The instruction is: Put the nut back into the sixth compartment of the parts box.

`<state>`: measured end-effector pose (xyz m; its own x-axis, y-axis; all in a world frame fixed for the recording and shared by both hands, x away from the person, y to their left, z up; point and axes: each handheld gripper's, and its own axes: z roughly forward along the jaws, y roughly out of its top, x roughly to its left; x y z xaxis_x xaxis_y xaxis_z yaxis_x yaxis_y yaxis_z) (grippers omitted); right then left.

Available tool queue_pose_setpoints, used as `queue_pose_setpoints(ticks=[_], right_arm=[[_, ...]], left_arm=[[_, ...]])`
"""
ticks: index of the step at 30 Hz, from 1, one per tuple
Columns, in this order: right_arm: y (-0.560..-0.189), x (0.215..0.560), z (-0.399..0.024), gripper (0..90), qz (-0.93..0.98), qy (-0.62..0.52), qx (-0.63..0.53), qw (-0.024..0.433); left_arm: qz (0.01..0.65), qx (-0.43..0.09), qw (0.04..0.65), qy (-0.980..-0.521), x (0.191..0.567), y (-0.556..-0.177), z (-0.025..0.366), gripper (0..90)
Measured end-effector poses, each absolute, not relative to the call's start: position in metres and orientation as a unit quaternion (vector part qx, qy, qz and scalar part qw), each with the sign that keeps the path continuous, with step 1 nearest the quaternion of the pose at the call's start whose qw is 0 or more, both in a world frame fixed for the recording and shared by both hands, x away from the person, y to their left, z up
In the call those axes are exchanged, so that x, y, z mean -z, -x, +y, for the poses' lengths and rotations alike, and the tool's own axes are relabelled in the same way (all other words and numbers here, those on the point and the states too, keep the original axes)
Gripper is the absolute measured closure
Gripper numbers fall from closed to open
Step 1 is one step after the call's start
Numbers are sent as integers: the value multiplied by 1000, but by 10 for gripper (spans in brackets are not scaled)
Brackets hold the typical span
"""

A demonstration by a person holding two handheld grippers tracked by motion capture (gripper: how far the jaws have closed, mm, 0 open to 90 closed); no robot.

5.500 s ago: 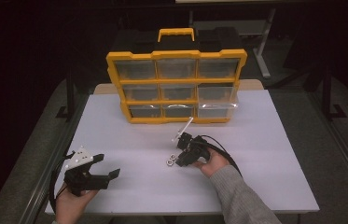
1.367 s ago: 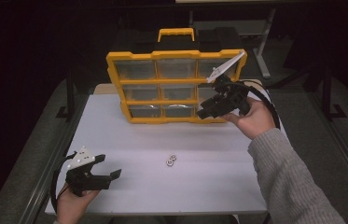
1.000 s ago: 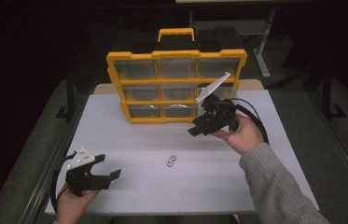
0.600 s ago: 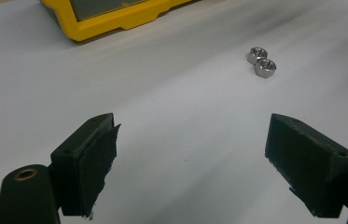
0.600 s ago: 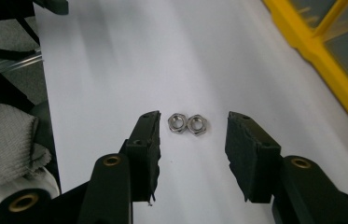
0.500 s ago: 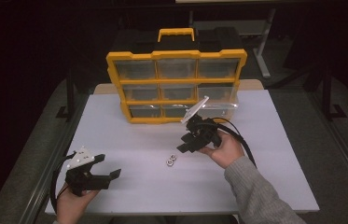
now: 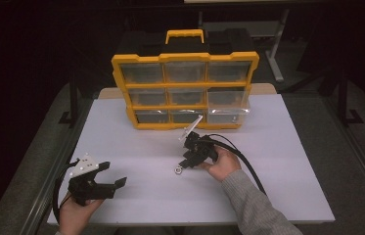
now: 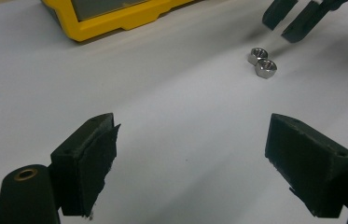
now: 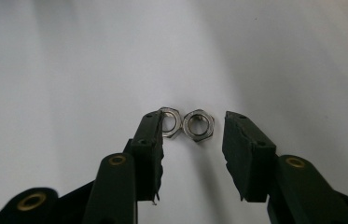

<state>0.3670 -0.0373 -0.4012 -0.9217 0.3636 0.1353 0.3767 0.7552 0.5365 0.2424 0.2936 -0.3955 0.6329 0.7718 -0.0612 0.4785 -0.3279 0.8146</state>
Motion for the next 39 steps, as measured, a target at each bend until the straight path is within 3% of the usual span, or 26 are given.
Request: queue_pose_setpoints(ticks=[12,23,39], right_arm=[[-370,426,-25,676,-945,196,263,4],[-368,429,-18,680,-948,191,254,-24],[-376,418,-30,690,-939,201,277,22]], left_arm=[[390,-171,423,-800,395,-243,295,164],[392,-171,426,-797,396,-243,294,163],[393,-171,426,-797,396,-243,295,163]])
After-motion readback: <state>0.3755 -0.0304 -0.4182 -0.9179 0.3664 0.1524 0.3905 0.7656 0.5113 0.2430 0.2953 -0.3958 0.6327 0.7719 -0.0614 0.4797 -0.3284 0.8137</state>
